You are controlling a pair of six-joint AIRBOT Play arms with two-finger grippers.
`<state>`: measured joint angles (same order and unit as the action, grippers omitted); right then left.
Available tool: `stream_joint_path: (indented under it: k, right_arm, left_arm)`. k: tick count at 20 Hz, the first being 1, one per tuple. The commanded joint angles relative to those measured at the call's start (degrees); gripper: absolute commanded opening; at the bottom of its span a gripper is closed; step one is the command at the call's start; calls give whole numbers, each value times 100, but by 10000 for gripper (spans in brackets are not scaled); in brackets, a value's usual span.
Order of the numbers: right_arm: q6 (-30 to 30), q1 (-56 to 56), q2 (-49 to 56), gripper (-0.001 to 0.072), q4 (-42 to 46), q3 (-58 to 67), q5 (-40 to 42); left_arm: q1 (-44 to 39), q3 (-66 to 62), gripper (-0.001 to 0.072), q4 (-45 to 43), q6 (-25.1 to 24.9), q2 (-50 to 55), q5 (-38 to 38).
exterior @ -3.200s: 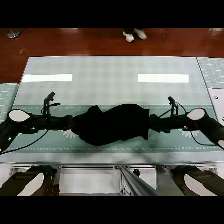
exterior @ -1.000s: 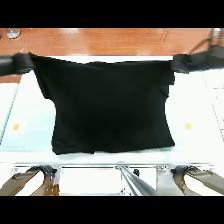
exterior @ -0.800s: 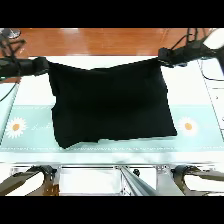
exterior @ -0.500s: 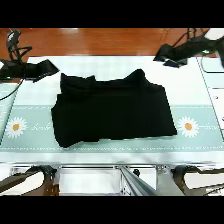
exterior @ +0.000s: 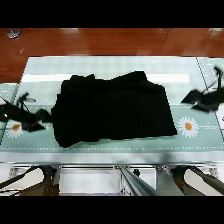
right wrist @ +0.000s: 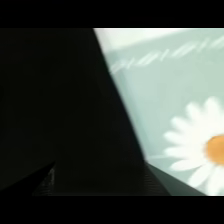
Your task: Fold the shirts.
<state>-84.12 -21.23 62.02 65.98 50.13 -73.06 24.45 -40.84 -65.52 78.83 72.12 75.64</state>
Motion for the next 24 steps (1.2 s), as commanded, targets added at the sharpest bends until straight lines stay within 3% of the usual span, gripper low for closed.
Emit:
stream_joint_path:
  k: [1,5,9,10,11,13,15,19,24]
  right_arm:
    - [533,-297,-1121,613,-929,-2133,715]
    - [601,-295,-1331,613,-955,-2658,614]
    - [501,-302,-1331,614,-769,-2511,686]
    - [304,-302,-1331,613,-433,-2323,667]
    - [105,-299,-1331,614,4,-2111,658]
    - [-468,-299,-1325,613,1021,-1891,597]
    - [-730,-299,-1139,613,1432,-1961,393]
    - [-273,-295,-238,613,127,-2057,511]
    - [363,-293,763,610,-1526,-1882,1058]
  left_arm:
    - [192,739,703,352,-127,-9,133]
    - [50,1010,703,1368,-387,-22,-284]
    - [-584,1169,693,1545,-848,-46,-448]
    - [-629,1158,411,1561,-977,-72,-448]
    - [-614,1147,29,1589,-1071,-107,-452]
    - [-568,1073,19,1685,-1137,-170,-452]
    - [-555,1025,19,1989,-1294,-225,-452]
    - [-555,1021,19,2553,-1541,-249,-461]
    - [-555,1021,19,2570,-1541,-249,-518]
